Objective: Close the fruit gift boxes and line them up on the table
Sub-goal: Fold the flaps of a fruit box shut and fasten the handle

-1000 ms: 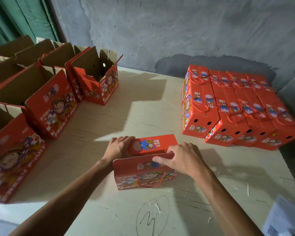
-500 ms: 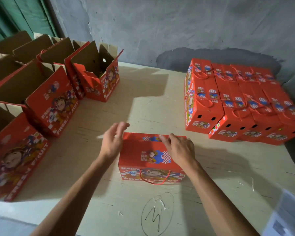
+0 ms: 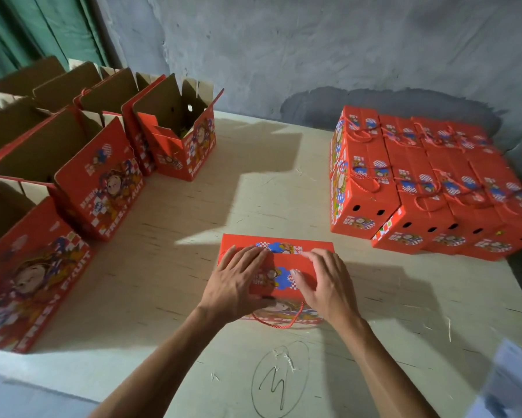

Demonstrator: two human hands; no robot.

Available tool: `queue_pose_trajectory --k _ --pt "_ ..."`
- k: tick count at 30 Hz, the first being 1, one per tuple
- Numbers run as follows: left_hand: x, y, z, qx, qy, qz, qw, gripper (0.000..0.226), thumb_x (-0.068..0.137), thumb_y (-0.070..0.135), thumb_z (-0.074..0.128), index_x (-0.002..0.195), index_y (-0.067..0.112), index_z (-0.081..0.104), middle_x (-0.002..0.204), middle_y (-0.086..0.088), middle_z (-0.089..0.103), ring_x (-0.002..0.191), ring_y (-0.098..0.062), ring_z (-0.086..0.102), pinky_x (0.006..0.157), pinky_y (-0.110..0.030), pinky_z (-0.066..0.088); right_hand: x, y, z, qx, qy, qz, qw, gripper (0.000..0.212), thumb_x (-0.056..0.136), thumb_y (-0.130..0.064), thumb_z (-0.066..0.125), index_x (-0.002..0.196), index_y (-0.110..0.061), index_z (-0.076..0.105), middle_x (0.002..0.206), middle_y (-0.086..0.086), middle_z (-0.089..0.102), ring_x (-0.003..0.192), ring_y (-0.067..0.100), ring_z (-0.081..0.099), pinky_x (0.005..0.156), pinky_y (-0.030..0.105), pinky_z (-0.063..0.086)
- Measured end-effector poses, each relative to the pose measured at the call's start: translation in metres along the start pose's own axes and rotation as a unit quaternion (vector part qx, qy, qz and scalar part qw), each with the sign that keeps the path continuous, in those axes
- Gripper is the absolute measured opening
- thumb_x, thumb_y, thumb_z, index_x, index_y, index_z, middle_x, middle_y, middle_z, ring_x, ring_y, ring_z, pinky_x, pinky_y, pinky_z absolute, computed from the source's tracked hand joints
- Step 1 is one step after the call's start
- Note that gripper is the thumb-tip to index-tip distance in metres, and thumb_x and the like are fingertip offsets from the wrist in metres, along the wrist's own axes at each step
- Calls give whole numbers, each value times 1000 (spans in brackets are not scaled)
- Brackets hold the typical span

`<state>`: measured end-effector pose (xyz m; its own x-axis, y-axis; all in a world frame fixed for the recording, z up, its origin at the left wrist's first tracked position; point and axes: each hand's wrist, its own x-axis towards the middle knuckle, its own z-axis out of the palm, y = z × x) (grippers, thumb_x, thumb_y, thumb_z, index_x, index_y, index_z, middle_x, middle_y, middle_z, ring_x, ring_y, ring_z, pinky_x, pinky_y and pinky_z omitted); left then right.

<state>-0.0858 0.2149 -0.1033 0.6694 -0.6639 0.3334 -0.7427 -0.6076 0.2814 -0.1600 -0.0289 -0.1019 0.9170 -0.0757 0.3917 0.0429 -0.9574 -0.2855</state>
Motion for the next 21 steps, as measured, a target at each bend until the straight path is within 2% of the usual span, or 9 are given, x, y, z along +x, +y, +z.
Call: queue_pose_trajectory --k 3,9,15,21 --pt "0 0 1 -6 10 -10 1000 109 71 88 60 153 18 45 146 -3 51 136 -25 46 120 -47 31 -5 0 0 -25 -4 -4 1000 52 98 -54 55 131 -15 62 130 0 57 116 21 54 100 35 46" --pt "5 2 1 15 -27 -18 999 105 71 82 65 150 14 48 139 -6 50 127 -28 47 115 -44 34 3 -8 1 -49 5 26 998 42 97 -52 51 118 -18 64 120 -1 59 107 21 53 93 37 46" --pt "3 6 2 28 14 -5 999 90 69 75 74 131 12 58 125 -2 58 111 -24 54 101 -40 44 3 -10 4 -68 46 7 997 34 100 -46 52 95 -15 66 92 1 59 85 26 54 75 40 44" --pt "0 4 0 25 34 14 999 88 71 74 73 137 17 58 116 -2 59 103 -24 54 94 -38 44 3 -9 3 -27 65 -15 997 25 102 -37 57 94 -16 67 87 1 57 80 25 54 69 40 46"
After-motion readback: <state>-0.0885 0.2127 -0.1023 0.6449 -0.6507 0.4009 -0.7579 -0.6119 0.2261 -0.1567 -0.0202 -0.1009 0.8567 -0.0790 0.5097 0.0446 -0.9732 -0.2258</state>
